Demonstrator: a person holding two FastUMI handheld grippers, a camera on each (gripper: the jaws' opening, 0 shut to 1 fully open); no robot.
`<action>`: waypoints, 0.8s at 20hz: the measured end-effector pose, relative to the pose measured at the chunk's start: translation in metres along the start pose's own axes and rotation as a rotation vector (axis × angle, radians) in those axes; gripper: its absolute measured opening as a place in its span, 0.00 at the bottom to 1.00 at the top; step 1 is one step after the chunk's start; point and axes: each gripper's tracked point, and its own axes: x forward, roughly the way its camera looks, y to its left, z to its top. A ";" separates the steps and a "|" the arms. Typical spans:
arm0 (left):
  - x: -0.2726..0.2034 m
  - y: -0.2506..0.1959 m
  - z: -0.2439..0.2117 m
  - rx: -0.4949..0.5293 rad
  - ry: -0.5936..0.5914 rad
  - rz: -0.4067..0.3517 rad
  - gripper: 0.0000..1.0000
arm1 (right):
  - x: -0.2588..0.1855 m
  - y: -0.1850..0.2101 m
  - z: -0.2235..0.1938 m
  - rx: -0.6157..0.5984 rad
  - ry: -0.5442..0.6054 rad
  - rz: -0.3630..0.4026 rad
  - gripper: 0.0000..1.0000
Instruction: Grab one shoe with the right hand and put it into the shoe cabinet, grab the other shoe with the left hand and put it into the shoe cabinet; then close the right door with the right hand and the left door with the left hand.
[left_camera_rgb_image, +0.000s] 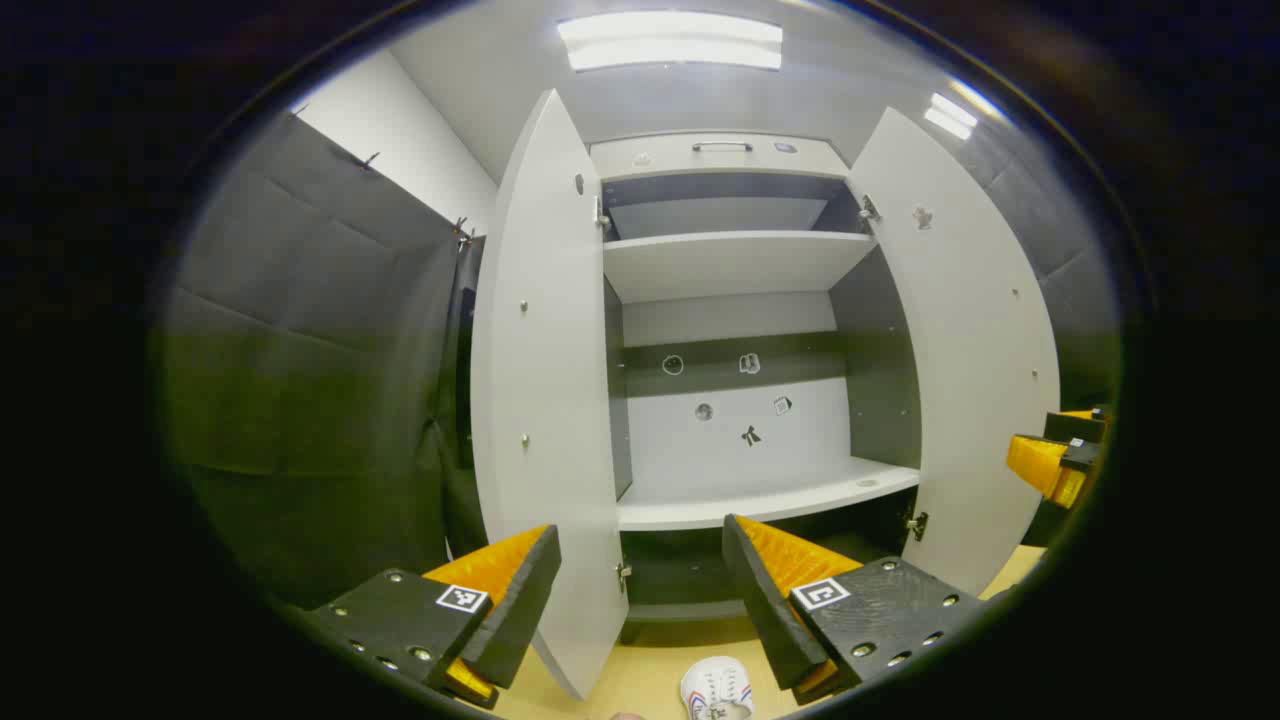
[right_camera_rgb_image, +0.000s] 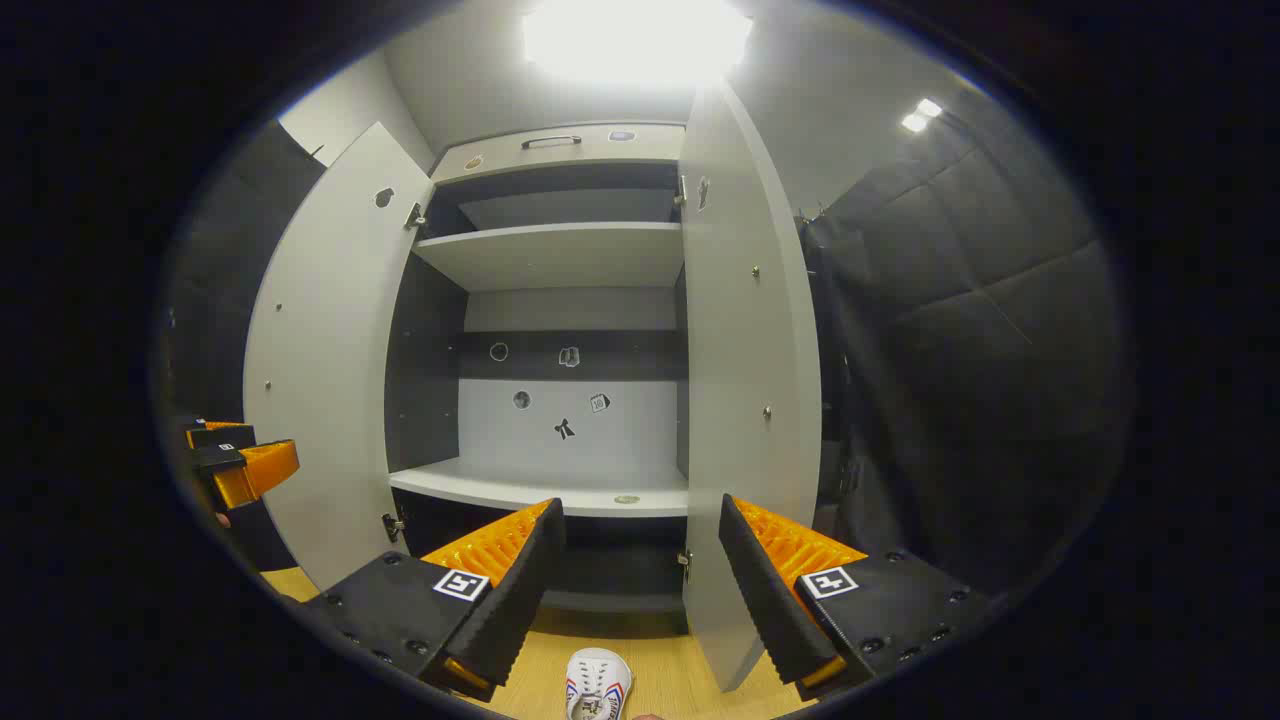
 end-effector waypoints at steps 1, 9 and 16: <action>0.000 0.000 0.000 0.002 -0.001 0.001 0.94 | 0.001 0.001 0.000 -0.001 -0.001 0.001 0.97; 0.001 -0.002 0.003 0.010 -0.010 0.000 0.94 | 0.006 -0.001 -0.001 0.006 0.000 0.006 0.98; -0.004 -0.002 0.005 0.011 -0.018 0.005 0.94 | 0.012 0.007 -0.015 -0.008 0.035 0.034 0.98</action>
